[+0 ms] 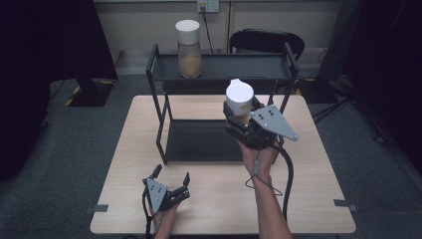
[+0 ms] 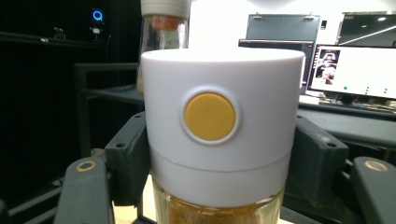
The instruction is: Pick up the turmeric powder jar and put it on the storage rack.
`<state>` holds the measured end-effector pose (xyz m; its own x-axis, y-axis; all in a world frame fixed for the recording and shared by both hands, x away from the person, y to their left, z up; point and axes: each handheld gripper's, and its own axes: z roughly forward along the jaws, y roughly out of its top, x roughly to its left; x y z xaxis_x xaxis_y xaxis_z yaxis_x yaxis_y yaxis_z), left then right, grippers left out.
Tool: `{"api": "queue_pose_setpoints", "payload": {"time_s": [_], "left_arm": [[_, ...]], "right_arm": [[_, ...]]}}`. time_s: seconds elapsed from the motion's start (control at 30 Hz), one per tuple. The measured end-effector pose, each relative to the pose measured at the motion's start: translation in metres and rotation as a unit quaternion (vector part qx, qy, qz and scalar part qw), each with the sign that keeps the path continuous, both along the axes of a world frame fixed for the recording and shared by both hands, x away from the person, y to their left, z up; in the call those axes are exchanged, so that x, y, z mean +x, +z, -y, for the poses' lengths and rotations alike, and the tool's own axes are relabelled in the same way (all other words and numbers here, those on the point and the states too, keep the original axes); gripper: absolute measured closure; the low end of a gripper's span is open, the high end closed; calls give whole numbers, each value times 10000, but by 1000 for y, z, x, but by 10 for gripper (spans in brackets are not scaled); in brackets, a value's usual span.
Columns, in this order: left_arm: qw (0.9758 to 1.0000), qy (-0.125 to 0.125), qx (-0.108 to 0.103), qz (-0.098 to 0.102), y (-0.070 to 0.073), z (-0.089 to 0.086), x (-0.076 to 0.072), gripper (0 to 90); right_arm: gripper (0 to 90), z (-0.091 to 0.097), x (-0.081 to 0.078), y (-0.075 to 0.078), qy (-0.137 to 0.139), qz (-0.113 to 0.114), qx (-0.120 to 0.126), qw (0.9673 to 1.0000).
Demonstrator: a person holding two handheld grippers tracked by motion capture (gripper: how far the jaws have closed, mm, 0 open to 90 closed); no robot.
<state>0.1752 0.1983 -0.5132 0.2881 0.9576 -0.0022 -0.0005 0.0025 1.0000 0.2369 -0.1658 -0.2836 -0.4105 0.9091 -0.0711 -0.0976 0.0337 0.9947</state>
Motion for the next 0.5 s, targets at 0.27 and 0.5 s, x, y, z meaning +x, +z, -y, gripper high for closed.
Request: {"api": "queue_pose_setpoints", "payload": {"time_s": [0.27, 0.5], "left_arm": [[10000, 3, 5, 0, 0, 0, 0, 25], [10000, -5, -2, 0, 0, 0, 0, 24]], "right_arm": [[300, -6, 18, 12, -30, -63, -39, 10000], [300, -8, 29, 24, -73, -64, 24, 10000]]}}
